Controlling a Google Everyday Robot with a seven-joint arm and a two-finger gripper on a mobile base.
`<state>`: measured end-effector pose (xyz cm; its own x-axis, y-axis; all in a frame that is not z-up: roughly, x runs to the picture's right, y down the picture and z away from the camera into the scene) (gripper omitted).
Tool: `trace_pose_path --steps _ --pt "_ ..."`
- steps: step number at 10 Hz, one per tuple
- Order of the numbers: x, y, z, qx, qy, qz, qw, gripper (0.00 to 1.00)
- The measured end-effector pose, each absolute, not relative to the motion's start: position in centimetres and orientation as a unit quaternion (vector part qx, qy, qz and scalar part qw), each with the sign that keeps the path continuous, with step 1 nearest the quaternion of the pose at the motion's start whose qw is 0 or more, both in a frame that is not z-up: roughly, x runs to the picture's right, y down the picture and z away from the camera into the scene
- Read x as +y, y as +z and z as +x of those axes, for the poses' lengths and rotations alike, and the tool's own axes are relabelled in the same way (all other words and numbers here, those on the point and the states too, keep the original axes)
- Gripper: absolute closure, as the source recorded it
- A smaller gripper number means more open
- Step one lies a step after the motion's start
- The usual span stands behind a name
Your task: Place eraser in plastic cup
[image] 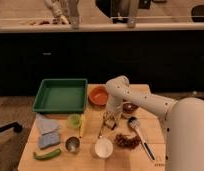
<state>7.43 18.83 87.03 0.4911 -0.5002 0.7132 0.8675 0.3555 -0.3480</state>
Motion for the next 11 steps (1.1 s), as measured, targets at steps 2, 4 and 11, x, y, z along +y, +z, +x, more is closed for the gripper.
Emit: trace_pose_path --steps 2,4,11 --pt "18.9 87.1 7.2 -0.252 -0.443 -0.372 0.776 0.78" --pt "19.0 87.1 7.0 -0.250 -0.449 -0.377 0.771 0.96" --pt "16.4 84.0 5.9 -0.239 -0.467 -0.323 0.788 1.00"
